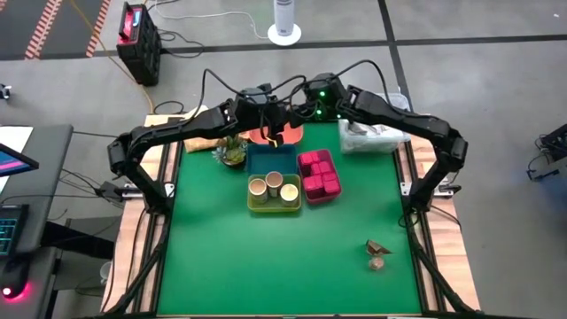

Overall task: Sort spices by type
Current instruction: Put the left brown seasoning bottle into the orange bin, then put the orange seasoning pack into the blue bin

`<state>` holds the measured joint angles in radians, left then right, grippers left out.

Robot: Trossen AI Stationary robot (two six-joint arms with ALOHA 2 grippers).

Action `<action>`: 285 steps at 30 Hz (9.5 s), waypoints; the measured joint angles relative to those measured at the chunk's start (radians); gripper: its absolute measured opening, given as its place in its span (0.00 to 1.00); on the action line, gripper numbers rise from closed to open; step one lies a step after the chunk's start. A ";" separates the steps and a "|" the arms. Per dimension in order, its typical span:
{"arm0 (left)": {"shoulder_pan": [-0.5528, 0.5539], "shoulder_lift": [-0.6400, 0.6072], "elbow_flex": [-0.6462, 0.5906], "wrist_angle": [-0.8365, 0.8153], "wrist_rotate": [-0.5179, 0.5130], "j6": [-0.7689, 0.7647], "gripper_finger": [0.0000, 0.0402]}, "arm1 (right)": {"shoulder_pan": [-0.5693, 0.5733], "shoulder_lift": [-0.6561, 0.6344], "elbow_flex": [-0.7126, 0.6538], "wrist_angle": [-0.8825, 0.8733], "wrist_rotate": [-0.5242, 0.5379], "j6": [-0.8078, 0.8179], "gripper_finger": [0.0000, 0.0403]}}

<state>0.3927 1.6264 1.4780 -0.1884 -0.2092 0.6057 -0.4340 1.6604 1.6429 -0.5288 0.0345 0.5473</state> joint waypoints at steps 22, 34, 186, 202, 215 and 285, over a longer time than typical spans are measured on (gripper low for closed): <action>-0.001 0.002 -0.002 0.004 0.049 0.038 0.47 | -0.022 -0.005 0.003 0.003 -0.082 -0.037 0.35; -0.003 0.001 0.001 -0.006 0.052 0.032 0.47 | -0.021 -0.026 0.000 -0.044 -0.134 -0.059 0.64; 0.110 -0.576 -0.322 -0.651 0.152 -0.744 0.65 | -0.134 0.603 0.449 -0.418 -0.244 -0.335 0.49; 0.096 -0.595 -0.322 -0.589 0.214 -0.656 0.65 | -0.144 0.602 0.449 -0.407 -0.244 -0.302 0.49; 0.097 -0.635 -0.322 -0.536 0.179 -0.612 0.65 | -0.185 0.601 0.506 -0.453 -0.329 -0.210 0.49; 0.104 -0.620 -0.308 -0.586 0.261 -0.592 0.65 | -0.126 0.747 0.659 -0.683 -0.013 -0.808 0.69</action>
<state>0.4972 1.0060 1.1696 -0.7746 0.0519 0.0141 -0.5598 2.4070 2.3022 -1.2117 0.0219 -0.2607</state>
